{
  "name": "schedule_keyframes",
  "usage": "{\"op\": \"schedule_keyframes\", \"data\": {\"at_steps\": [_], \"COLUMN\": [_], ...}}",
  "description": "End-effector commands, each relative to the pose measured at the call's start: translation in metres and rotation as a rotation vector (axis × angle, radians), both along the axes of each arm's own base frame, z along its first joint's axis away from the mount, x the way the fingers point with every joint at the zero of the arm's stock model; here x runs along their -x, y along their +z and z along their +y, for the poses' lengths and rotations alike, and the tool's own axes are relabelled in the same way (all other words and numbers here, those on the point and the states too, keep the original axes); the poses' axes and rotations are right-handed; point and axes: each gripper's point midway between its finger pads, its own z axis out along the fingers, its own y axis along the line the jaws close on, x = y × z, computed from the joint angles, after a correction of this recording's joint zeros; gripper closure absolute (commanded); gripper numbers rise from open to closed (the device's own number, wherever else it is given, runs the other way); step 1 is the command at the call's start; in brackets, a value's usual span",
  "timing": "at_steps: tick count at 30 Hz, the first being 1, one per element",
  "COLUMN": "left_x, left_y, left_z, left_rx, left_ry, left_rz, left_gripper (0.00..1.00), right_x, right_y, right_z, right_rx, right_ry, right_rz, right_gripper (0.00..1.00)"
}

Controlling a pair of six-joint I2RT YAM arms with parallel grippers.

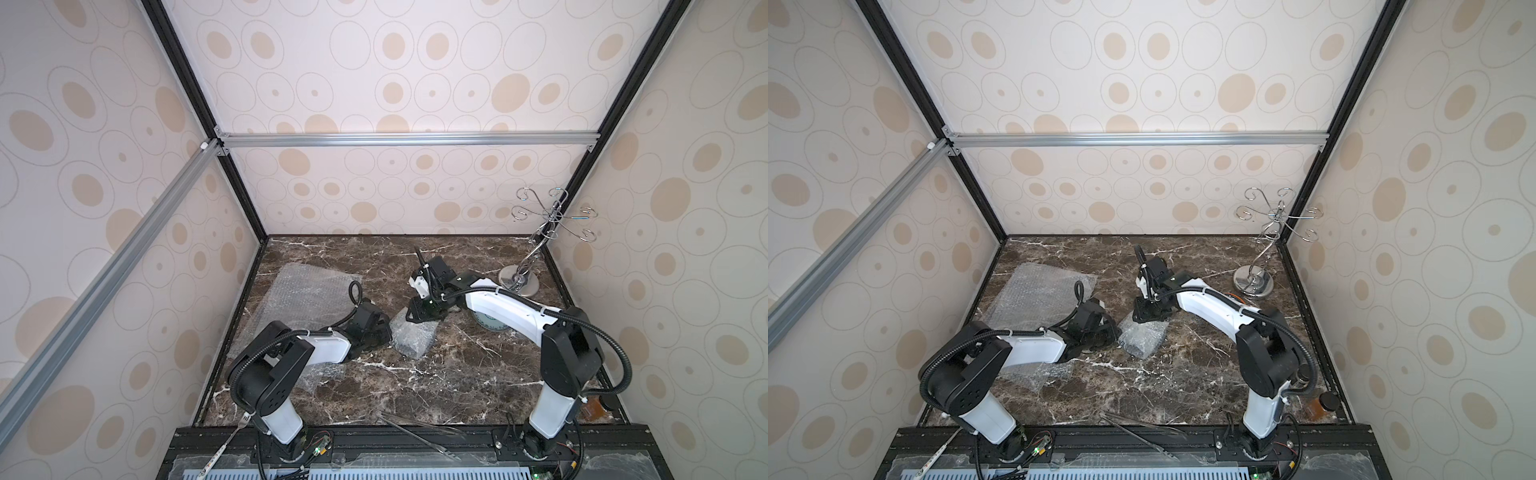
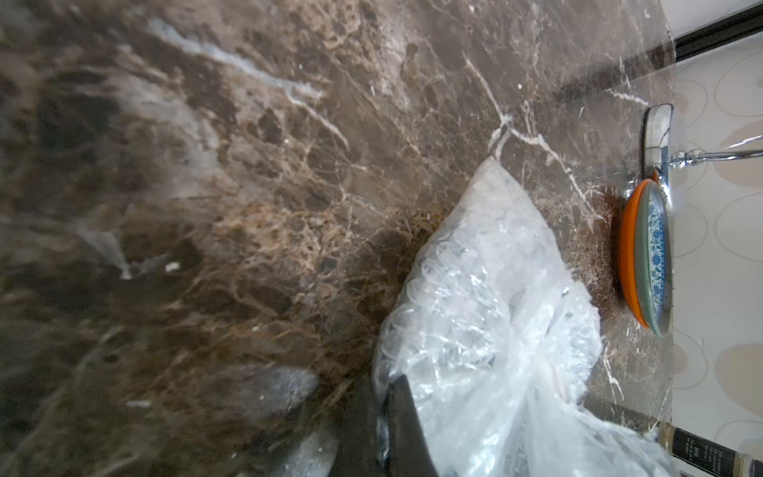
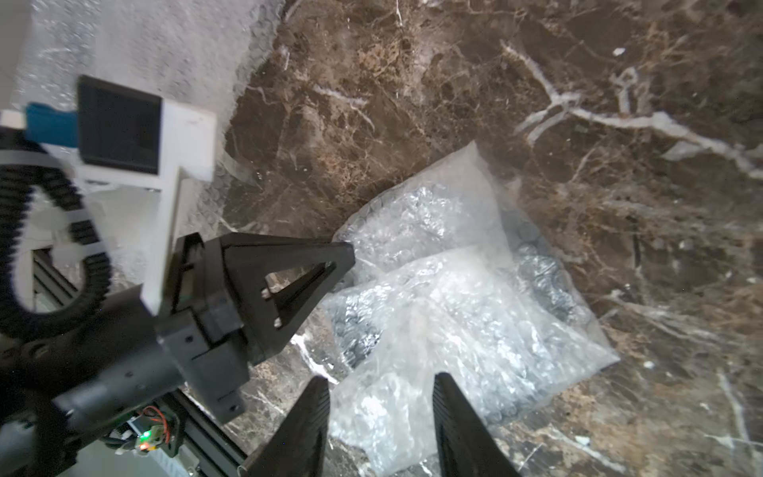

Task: Unpack dinner plates from bubble wrap
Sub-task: Unwrap the bubble wrap at the center of the board.

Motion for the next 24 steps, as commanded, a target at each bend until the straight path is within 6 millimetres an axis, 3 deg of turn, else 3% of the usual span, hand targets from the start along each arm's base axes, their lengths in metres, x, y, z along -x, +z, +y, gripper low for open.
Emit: {"op": "schedule_keyframes", "data": {"at_steps": [1,13,24], "left_x": [0.015,0.016,0.017], "left_y": [-0.015,-0.008,-0.009], "left_z": [0.016,0.013,0.012], "left_rx": [-0.069,-0.036,-0.017], "left_ry": [0.01,0.009,0.011], "left_rz": [0.057,0.04,0.043], "left_gripper": [1.0,1.0,1.0], "right_x": [0.004,-0.007,-0.008], "right_y": [-0.019,-0.035,-0.049], "right_z": [-0.006,0.017,0.036], "right_rx": [0.088,0.106,0.109], "right_ry": [0.067,0.173,0.231], "right_rz": [0.032,-0.009,-0.036], "right_gripper": [0.55,0.52,0.58]}}
